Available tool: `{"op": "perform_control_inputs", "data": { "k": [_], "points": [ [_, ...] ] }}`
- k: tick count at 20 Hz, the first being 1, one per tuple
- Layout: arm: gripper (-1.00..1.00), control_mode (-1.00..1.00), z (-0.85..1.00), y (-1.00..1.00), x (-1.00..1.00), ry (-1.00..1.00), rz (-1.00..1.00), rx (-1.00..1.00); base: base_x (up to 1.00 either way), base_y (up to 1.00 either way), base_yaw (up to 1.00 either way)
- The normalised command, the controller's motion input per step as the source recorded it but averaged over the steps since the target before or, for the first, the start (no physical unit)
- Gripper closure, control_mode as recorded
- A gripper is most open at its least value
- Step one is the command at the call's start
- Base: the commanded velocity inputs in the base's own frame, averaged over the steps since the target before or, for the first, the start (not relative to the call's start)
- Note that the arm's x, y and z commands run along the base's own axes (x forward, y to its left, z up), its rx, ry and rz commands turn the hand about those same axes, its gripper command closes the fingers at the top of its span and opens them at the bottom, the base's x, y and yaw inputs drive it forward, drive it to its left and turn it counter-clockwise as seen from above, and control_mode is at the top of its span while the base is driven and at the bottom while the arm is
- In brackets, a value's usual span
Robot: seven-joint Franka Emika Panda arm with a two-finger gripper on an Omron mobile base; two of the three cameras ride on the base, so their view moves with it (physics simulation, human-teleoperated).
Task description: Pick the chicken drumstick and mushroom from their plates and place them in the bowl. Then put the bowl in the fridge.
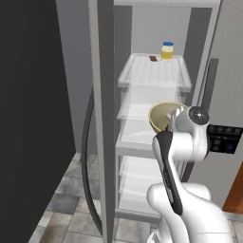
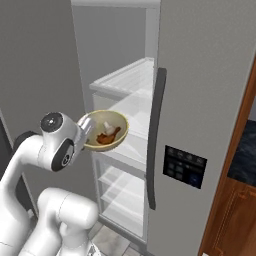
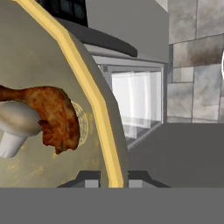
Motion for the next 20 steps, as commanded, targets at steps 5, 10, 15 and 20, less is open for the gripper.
{"op": "perform_control_inputs", "data": {
  "k": [5, 10, 15, 20],
  "points": [
    [1.0, -1.0, 0.57, -0.01, -0.03, -0.05, 0.13, -0.23, 0.0, 0.0, 0.0],
    [1.0, -1.0, 0.49, -0.12, 0.16, -0.02, 0.01, -0.15, 0.0, 0.0, 0.0],
    [1.0, -1.0, 0.51, -0.06, 0.24, -0.02, -0.01, -0.03, 0.0, 0.0, 0.0],
    [1.0, -1.0, 0.4, -0.04, 0.41, 0.0, 0.0, 0.05, 0.0, 0.0, 0.0]
  ]
}}
